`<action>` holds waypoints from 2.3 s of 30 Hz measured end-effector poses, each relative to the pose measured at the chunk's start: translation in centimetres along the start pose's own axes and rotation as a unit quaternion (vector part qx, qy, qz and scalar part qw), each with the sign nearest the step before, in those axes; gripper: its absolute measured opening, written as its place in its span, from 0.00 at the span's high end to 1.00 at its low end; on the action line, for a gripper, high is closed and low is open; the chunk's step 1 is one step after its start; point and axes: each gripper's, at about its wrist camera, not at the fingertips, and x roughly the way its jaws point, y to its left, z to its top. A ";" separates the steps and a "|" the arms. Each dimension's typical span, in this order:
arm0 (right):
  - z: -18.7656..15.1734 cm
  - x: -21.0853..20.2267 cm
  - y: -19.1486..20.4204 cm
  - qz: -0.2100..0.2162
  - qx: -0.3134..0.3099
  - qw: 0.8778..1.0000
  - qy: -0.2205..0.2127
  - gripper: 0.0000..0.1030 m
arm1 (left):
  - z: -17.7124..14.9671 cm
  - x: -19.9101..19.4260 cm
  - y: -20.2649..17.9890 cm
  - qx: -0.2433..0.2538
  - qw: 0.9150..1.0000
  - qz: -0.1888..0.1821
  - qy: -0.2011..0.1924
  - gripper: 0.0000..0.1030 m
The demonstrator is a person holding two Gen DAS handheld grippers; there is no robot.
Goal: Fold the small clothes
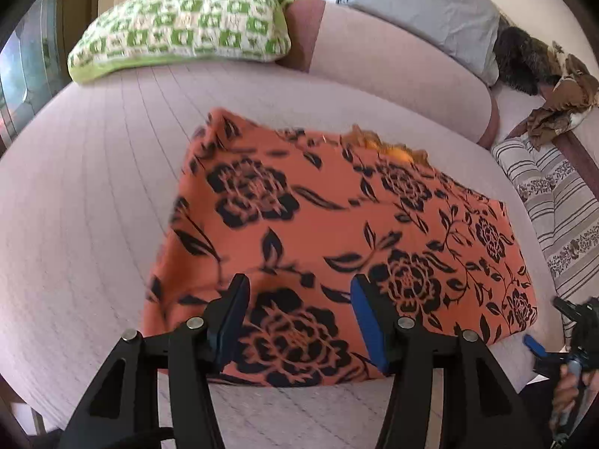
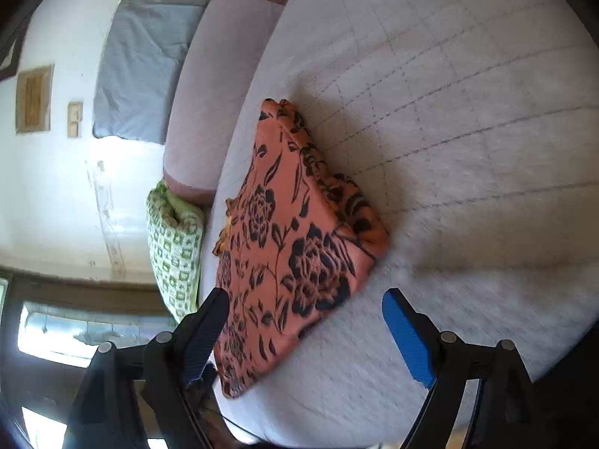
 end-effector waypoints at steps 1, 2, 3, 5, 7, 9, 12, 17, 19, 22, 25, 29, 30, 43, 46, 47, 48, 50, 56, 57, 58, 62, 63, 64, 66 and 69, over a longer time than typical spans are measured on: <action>0.2 0.7 0.1 0.004 0.012 1.000 -0.007 0.17 | -0.2 0.1 -0.2 -0.003 1.000 -0.001 0.001 0.45; 0.4 0.9 0.1 0.005 0.018 1.000 -0.013 0.17 | -0.4 0.2 -0.4 -0.004 1.000 -0.001 0.001 0.45; 0.6 1.2 0.6 0.004 0.012 1.000 -0.018 0.21 | -0.4 0.4 -0.7 -0.002 1.000 0.000 0.000 0.45; 0.8 1.9 1.5 -0.014 -0.017 1.000 -0.005 0.91 | -0.7 0.5 -1.1 0.001 1.000 0.003 0.001 0.45; 1.4 0.7 2.0 -0.028 -0.045 0.999 -0.011 0.91 | -0.5 1.4 -1.5 0.009 1.000 0.012 0.004 0.45; 1.0 -0.7 3.2 -0.044 -0.088 0.994 -0.038 0.91 | -0.7 2.1 -1.5 0.017 1.000 0.020 0.006 0.45; 0.7 0.3 1.6 -0.101 -0.094 0.990 -0.017 0.86 | -1.0 3.2 -1.5 0.025 0.999 0.032 0.019 0.45; 1.2 -1.7 3.3 -0.073 -0.129 0.988 -0.034 0.22 | 0.1 1.6 -2.0 0.022 0.999 0.026 -0.006 0.45; 2.1 -2.8 5.4 -0.084 -0.172 0.979 -0.068 0.21 | 0.9 1.3 -2.2 0.030 0.999 0.026 -0.021 0.45; 5.0 -1.0 7.6 -0.062 -0.195 0.978 -0.048 0.21 | 1.6 2.9 -1.7 0.028 0.999 0.035 -0.011 0.43; 8.2 3.3 8.8 -0.065 -0.227 0.972 -0.003 0.21 | 1.3 4.5 -0.4 0.017 0.999 0.044 0.002 0.43; 10.8 9.6 9.0 -0.091 -0.247 0.962 0.066 0.37 | 0.8 4.5 -0.6 0.038 0.998 0.049 -0.008 0.41; 10.8 11.0 9.0 -0.117 -0.254 0.957 0.074 0.48 | 0.8 4.6 -0.5 0.035 0.998 0.047 -0.008 0.41; 9.2 7.5 10.0 -0.143 -0.277 0.950 -0.005 0.76 | 1.3 3.2 0.4 0.004 1.000 0.022 -0.011 0.39; 6.7 4.8 11.3 -0.128 -0.312 0.941 -0.027 0.76 | 1.4 1.0 1.9 -0.014 0.999 0.023 -0.033 0.39; 5.8 4.1 11.7 -0.121 -0.321 0.939 -0.033 0.76 | 1.4 0.4 2.4 -0.018 0.999 0.025 -0.039 0.39; 4.5 3.2 12.2 -0.108 -0.334 0.936 -0.037 0.75 | 1.4 -0.1 3.0 -0.023 0.998 0.026 -0.045 0.39; 2.6 2.4 12.5 -0.080 -0.347 0.934 -0.024 0.65 | 1.7 -0.8 4.7 -0.038 0.998 0.033 -0.049 0.39; -1.5 6.1 9.8 -0.119 -0.367 0.921 0.048 0.18 | 0.5 1.7 9.4 -0.099 0.994 0.037 0.027 0.66; -1.4 6.8 8.9 -0.125 -0.352 0.926 0.057 0.18 | 0.5 1.3 9.5 -0.103 0.994 0.029 0.021 0.66; -1.4 6.7 8.6 -0.114 -0.350 0.929 0.049 0.18 | 0.8 0.8 9.2 -0.095 0.995 0.025 0.020 0.69; -1.6 6.6 9.3 -0.102 -0.356 0.928 0.045 0.18 | 4.1 -0.5 7.4 -0.035 0.999 0.003 -0.010 0.51; -1.6 6.9 9.1 -0.100 -0.350 0.930 0.049 0.17 | 5.3 -0.3 7.1 -0.024 1.000 0.005 -0.019 0.43; -1.6 7.0 8.9 -0.100 -0.349 0.931 0.050 0.17 | 6.8 0.2 7.0 -0.013 1.000 0.007 -0.027 0.38; -1.6 7.0 8.7 -0.096 -0.351 0.930 0.048 0.17 | 9.9 2.4 6.9 0.002 1.000 0.009 -0.014 0.39; -1.3 6.2 8.3 -0.088 -0.350 0.931 0.050 0.17 | 13.0 5.8 7.1 0.002 1.000 0.001 0.017 0.46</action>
